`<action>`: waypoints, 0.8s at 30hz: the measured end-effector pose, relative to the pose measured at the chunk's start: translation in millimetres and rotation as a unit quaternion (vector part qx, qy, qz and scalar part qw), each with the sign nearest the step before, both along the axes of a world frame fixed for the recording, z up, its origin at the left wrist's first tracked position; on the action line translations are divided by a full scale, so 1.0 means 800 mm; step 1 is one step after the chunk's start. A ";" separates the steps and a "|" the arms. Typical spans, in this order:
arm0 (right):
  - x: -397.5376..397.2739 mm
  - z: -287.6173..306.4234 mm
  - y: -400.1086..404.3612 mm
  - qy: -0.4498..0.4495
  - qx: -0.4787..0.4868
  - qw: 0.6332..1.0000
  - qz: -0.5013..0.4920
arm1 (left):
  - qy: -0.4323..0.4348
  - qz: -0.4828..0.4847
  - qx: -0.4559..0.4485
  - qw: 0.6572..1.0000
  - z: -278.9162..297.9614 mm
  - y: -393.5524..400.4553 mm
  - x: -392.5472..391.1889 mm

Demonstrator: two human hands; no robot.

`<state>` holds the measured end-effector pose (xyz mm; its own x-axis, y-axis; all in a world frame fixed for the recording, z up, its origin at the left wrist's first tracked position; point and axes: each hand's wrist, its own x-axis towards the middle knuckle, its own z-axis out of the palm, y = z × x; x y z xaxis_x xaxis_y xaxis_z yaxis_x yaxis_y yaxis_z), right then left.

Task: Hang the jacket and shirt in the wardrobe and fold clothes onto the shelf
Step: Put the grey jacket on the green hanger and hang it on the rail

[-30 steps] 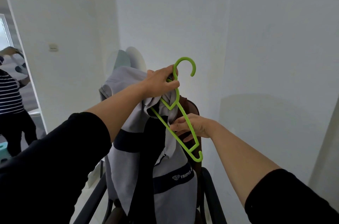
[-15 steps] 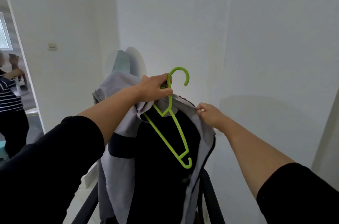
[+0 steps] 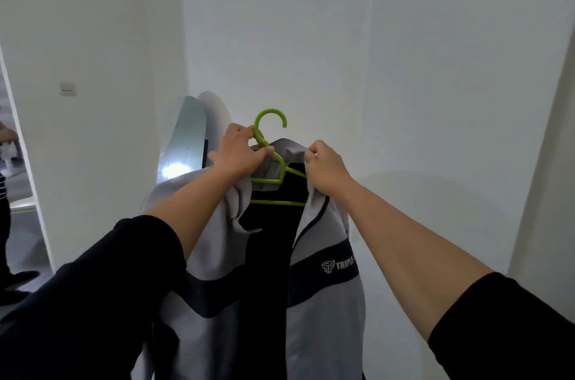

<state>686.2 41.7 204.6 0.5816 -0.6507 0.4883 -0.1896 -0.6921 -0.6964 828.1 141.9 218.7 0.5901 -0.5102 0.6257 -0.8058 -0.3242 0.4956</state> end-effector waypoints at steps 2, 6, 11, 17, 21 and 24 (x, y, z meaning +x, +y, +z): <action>0.014 0.005 0.018 -0.010 0.001 1.000 0.007 | 0.007 -0.042 -0.007 0.999 0.006 -0.004 -0.004; 0.031 0.003 0.048 -0.047 -0.007 0.995 0.089 | 0.022 -0.123 -0.084 0.989 0.024 -0.003 -0.015; 0.017 0.013 0.032 -0.090 -0.184 0.977 0.057 | 0.025 -0.144 -0.146 0.978 0.042 0.020 0.003; -0.004 0.019 -0.005 0.064 -0.241 0.965 -0.077 | -0.004 -0.209 -0.190 0.959 0.054 0.041 0.018; -0.014 0.027 0.001 0.022 -0.253 0.966 -0.054 | -0.012 -0.217 -0.176 0.960 0.060 0.040 0.017; -0.026 0.039 0.004 0.022 -0.291 0.949 -0.120 | -0.007 -0.184 -0.135 0.974 0.063 0.034 0.010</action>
<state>665.5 44.5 236.1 0.4781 -0.3955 0.7842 -0.4108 -0.8899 -0.1983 836.4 169.5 269.2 0.3889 -0.5016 0.7727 -0.8502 0.1277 0.5108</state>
